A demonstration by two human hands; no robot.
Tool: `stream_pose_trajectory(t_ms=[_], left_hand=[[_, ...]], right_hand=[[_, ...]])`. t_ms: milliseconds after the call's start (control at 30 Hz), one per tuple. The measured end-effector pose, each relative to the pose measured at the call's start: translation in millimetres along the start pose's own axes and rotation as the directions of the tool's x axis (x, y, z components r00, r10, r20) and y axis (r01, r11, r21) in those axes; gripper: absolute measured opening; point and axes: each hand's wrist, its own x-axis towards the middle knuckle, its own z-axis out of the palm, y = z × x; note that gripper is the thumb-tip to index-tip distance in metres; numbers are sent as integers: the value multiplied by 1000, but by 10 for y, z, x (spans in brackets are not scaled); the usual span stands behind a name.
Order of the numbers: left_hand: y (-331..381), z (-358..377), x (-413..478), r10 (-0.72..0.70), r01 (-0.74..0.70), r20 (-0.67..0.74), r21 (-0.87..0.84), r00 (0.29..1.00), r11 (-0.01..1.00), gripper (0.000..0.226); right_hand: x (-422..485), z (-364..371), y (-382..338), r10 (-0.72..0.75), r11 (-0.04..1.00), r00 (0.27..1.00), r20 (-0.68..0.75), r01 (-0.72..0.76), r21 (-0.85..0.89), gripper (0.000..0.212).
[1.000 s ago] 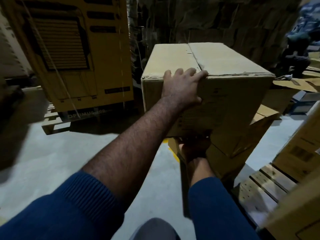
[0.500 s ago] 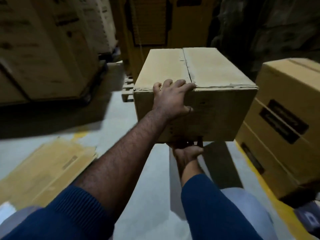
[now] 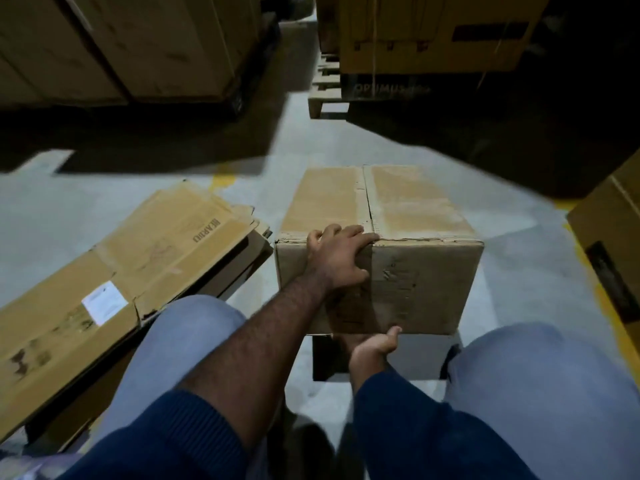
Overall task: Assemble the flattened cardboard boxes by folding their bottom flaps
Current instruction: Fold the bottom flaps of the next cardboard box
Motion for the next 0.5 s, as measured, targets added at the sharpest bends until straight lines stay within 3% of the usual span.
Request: stream_pose_trajectory(t_ms=[100, 233, 300, 333, 433, 467, 500], left_hand=[[-76, 113, 10, -6, 8, 30, -66, 1000, 998, 78], [-91, 266, -38, 26, -19, 76, -83, 997, 996, 81], [-118, 374, -116, 3, 3, 61, -100, 998, 995, 77], [-137, 434, -153, -8, 14, 50, -117, 999, 993, 73], [-187, 555, -236, -11, 33, 125, -171, 992, 985, 52], [-205, 591, -260, -17, 48, 182, -163, 983, 985, 48], [-222, 628, -293, -46, 81, 232, -144, 972, 986, 47]], right_hand=[[-176, -5, -146, 151, 967, 987, 47, -157, 200, 73], [350, -75, -86, 216, 972, 973, -86, -206, 115, 77], [778, -178, 80, 214, 974, 966, -142, -222, -41, 72], [602, -154, 61, 192, 963, 972, -138, -213, -163, 66], [-77, -65, -99, 242, 924, 969, -39, -243, -296, 44], [-226, -57, -145, 281, 855, 959, -15, -258, -450, 44], [-295, -53, -180, 317, 711, 948, 4, -235, -662, 46]])
